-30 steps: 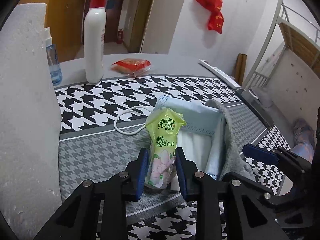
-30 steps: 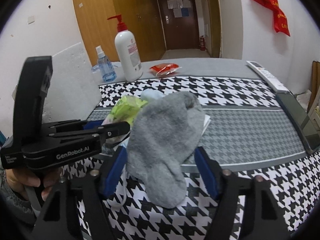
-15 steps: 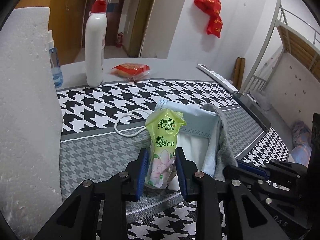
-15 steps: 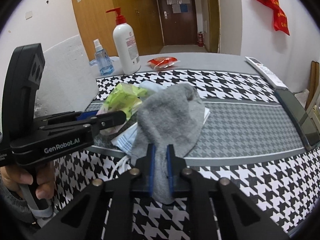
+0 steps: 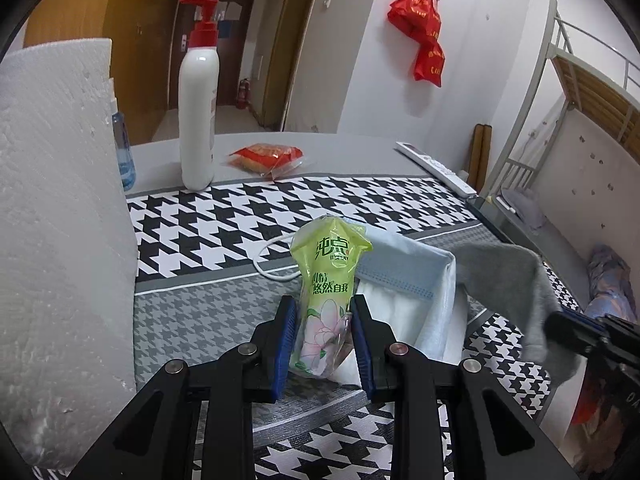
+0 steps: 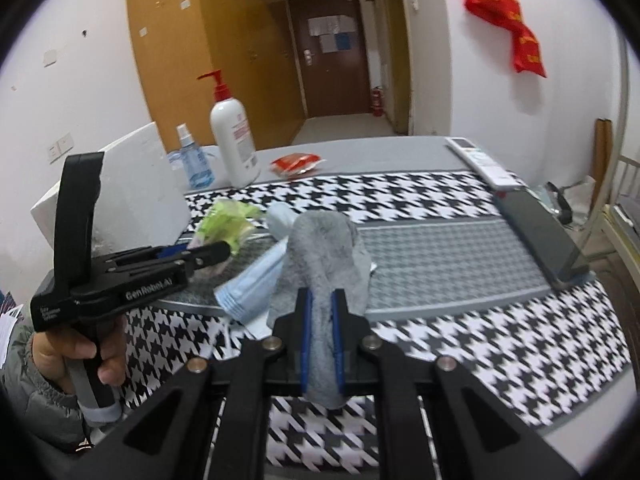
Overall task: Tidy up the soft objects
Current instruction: 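Lift the green bag with the left gripper while the right gripper lifts the grey sock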
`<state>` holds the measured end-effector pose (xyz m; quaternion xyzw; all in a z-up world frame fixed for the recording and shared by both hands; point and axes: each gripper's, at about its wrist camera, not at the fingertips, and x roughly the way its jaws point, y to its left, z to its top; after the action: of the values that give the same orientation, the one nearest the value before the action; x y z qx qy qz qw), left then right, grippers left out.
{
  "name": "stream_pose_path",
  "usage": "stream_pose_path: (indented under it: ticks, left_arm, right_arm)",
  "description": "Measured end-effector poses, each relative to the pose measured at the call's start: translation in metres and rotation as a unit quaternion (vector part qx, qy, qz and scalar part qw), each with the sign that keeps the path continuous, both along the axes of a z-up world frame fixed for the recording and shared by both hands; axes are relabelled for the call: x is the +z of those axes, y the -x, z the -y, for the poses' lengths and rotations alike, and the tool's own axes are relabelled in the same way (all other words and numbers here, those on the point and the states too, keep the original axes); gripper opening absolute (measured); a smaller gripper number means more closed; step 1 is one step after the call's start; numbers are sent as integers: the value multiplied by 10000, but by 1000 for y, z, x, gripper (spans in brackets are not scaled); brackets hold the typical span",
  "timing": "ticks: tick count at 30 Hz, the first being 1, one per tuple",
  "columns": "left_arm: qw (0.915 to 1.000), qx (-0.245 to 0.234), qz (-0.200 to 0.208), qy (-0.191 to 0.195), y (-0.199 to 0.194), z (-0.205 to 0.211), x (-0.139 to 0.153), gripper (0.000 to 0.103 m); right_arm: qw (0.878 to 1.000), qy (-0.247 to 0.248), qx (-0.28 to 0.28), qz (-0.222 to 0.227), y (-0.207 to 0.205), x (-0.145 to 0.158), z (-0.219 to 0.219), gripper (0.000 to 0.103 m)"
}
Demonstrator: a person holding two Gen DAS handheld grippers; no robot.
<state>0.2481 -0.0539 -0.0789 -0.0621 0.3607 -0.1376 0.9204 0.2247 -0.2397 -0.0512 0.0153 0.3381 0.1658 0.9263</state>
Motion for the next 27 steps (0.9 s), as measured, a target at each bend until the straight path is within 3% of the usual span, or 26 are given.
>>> stream_pose_path:
  ticks: [13,19,21,23,27]
  left_arm:
    - [9999,-10,131,-35,7,3,3,30]
    - [9999,19,150,-44,7,2,3,30]
    - [9999,26,151,-34,7,2,4,30]
    - [9999,34,151,-32,7,1,4,30]
    - [9999,28,150,-35,7,1,4,30]
  right_arm:
    - [9955,24,-820,471,34,28,35,12]
    - [9973,320,-651,149,22,5,24,13]
    - [9974,384,-607,7,17,-4,21,23]
    - [9978,392,-529,-67,14,-10,18,60]
    - [9984,449,-331,-133,14,-16,10,64]
